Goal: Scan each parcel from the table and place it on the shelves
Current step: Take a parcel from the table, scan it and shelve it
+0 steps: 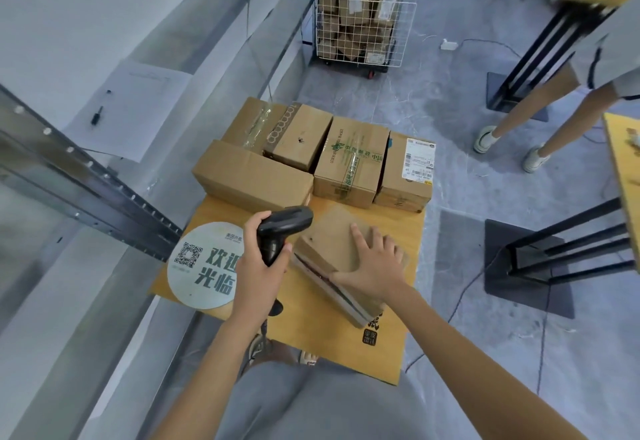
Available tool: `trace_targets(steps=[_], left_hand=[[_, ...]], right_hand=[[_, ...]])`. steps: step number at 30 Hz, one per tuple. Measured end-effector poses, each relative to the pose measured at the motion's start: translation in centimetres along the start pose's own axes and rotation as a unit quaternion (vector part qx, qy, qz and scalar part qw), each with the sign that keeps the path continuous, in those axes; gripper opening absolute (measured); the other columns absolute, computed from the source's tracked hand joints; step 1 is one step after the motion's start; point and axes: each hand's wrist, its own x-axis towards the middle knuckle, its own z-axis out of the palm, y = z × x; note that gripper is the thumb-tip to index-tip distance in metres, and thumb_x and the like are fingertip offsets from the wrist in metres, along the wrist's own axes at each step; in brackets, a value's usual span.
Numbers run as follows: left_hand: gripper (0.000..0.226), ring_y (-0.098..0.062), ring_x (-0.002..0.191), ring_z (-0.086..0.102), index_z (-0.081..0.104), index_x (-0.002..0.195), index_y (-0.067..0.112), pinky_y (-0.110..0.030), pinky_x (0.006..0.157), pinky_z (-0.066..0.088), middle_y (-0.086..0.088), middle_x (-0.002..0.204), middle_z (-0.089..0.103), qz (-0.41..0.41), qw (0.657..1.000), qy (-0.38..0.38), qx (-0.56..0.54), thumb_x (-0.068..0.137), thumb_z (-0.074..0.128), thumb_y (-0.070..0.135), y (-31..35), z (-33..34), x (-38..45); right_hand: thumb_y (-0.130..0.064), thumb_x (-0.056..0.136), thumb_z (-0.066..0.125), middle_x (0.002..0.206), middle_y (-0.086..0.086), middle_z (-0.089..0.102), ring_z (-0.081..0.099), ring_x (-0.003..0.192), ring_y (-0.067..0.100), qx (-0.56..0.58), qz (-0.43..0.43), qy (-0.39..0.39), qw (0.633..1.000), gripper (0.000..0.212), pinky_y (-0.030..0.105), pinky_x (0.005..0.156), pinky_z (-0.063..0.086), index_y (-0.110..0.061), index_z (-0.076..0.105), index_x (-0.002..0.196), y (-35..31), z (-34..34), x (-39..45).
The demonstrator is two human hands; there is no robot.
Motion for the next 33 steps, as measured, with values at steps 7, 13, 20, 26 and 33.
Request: trace_targets(steps=[7,13,20,26,33], left_hand=[[0.061,-0.013,0.062,0.068,0.04,0.124,0.061,-0.021,0.063,0.055,0.028,0.1,0.063,0.013,1.0,0.0,-0.028,0.096,0.067,0.014,0.4,0.6,-0.9],[0.064,-0.013,0.063,0.067,0.04,0.12,0.066,-0.021,0.063,0.055,0.02,0.101,0.065,0.028,0.999,-0.002,-0.032,0.096,0.067,0.013,0.5,0.6,-1.9],[0.063,-0.014,0.063,0.068,0.039,0.123,0.063,-0.021,0.062,0.055,0.004,0.105,0.065,0.035,0.998,-0.012,-0.044,0.096,0.067,0.013,0.7,0.8,-2.5],[0.062,-0.015,0.063,0.068,0.04,0.12,0.064,-0.02,0.063,0.055,0.003,0.106,0.065,0.03,0.999,0.002,-0.044,0.096,0.068,0.014,0.7,0.1,-2.5],[0.066,-0.015,0.063,0.068,0.039,0.119,0.067,-0.019,0.063,0.055,0.0,0.109,0.065,0.035,0.998,0.011,-0.045,0.095,0.069,0.014,0.7,-0.2,-2.4]], right_hand=[[-0.092,0.062,0.041,0.162,0.011,0.024,0.032,0.141,0.042,0.19,0.094,-0.028,0.977,0.119,0.055,0.114,0.031,-0.038,0.003,0.16,0.7,-1.4,-0.9],[-0.081,0.086,0.041,0.151,0.011,0.045,0.05,0.127,0.035,0.307,0.118,0.025,0.944,0.095,0.047,0.102,0.046,-0.03,0.012,0.161,1.0,-0.9,-1.2],[-0.059,0.104,0.027,0.135,0.017,0.06,0.058,0.12,0.036,0.364,0.164,0.074,0.914,0.07,0.046,0.098,0.05,-0.008,0.038,0.151,1.2,0.2,-2.4],[-0.046,0.106,0.037,0.157,0.011,0.032,0.043,0.135,0.036,0.29,0.185,0.184,0.921,0.07,0.051,0.102,0.041,-0.021,0.003,0.162,-2.6,-1.0,-2.9],[-0.083,0.085,0.041,0.164,0.01,-0.029,-0.011,0.15,0.052,0.15,0.185,0.078,0.968,0.107,0.075,0.113,0.007,-0.035,-0.021,0.157,-7.5,0.6,-3.4]])
